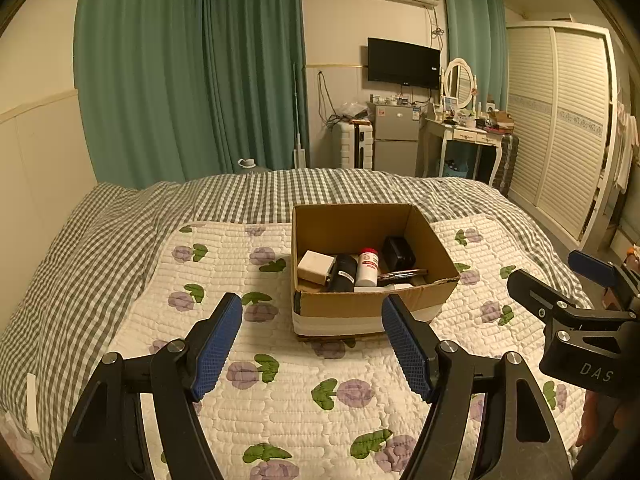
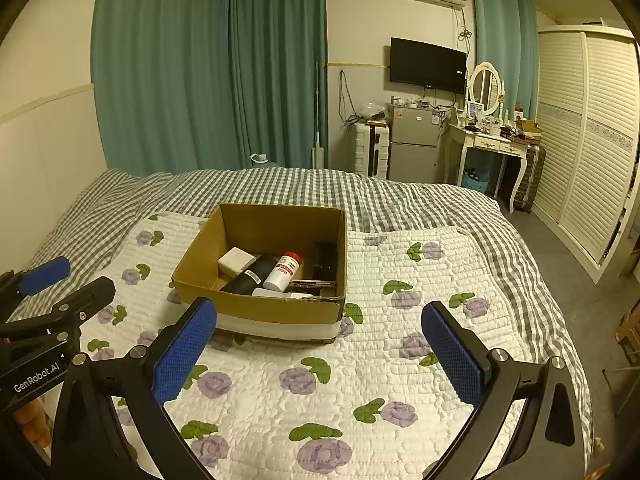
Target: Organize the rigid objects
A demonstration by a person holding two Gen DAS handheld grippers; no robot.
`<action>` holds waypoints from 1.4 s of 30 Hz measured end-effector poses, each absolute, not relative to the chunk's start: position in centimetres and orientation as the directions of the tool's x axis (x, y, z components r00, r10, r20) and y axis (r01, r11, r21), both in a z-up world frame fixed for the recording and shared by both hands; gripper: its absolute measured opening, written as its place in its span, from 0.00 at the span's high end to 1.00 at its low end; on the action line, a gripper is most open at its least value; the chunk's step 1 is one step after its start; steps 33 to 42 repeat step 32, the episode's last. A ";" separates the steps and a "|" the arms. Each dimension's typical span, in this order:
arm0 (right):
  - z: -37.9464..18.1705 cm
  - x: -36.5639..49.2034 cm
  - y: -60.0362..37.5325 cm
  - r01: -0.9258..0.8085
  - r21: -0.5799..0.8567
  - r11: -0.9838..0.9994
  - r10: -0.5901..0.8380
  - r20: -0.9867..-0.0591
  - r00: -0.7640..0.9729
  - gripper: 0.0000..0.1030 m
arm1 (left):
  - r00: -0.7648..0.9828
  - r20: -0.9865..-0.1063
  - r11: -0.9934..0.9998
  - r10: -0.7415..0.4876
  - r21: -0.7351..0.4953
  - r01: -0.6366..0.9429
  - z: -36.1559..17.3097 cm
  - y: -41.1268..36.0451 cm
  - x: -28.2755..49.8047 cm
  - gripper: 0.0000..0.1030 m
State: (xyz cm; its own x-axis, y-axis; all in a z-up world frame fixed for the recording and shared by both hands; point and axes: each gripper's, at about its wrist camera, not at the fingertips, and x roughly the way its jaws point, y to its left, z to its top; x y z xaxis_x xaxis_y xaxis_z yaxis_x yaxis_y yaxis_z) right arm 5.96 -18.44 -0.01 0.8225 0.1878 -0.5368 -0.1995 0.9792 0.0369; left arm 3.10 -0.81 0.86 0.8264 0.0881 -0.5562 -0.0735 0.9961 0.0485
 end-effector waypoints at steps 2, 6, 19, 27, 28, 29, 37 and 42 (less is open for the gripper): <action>0.0 5.9 -18.5 -0.199 0.037 0.979 0.188 -0.537 0.823 0.00 | 0.826 -0.557 0.996 0.089 0.049 -0.074 0.9 -0.8 3.1 0.27; 0.0 5.9 -18.5 -0.199 0.037 0.979 0.188 -0.537 0.822 0.00 | 0.825 -0.558 0.996 0.090 0.048 -0.076 0.8 -0.7 3.1 0.27; -0.2 5.9 -18.4 -0.198 0.038 0.979 0.187 -0.542 0.819 0.00 | 0.822 -0.561 0.996 0.094 0.051 -0.079 0.6 -0.5 3.1 0.27; -0.6 5.9 -18.4 -0.197 0.042 0.980 0.187 -0.548 0.815 0.00 | 0.810 -0.578 0.995 0.103 0.052 -0.090 0.0 -0.1 3.1 0.27; -0.6 5.9 -18.4 -0.196 0.042 0.980 0.187 -0.548 0.815 0.00 | 0.808 -0.580 0.995 0.101 0.046 -0.091 -0.1 0.0 3.1 0.27; -0.6 5.9 -18.4 -0.196 0.042 0.980 0.186 -0.548 0.815 0.00 | 0.808 -0.580 0.995 0.100 0.043 -0.092 -0.2 0.1 3.1 0.27; -0.6 5.9 -18.4 -0.197 0.042 0.980 0.187 -0.550 0.814 0.00 | 0.808 -0.581 0.995 0.101 0.045 -0.091 -0.2 0.1 3.1 0.27; -0.6 5.9 -18.4 -0.197 0.042 0.980 0.187 -0.550 0.814 0.00 | 0.808 -0.581 0.995 0.101 0.045 -0.091 -0.2 0.1 3.1 0.27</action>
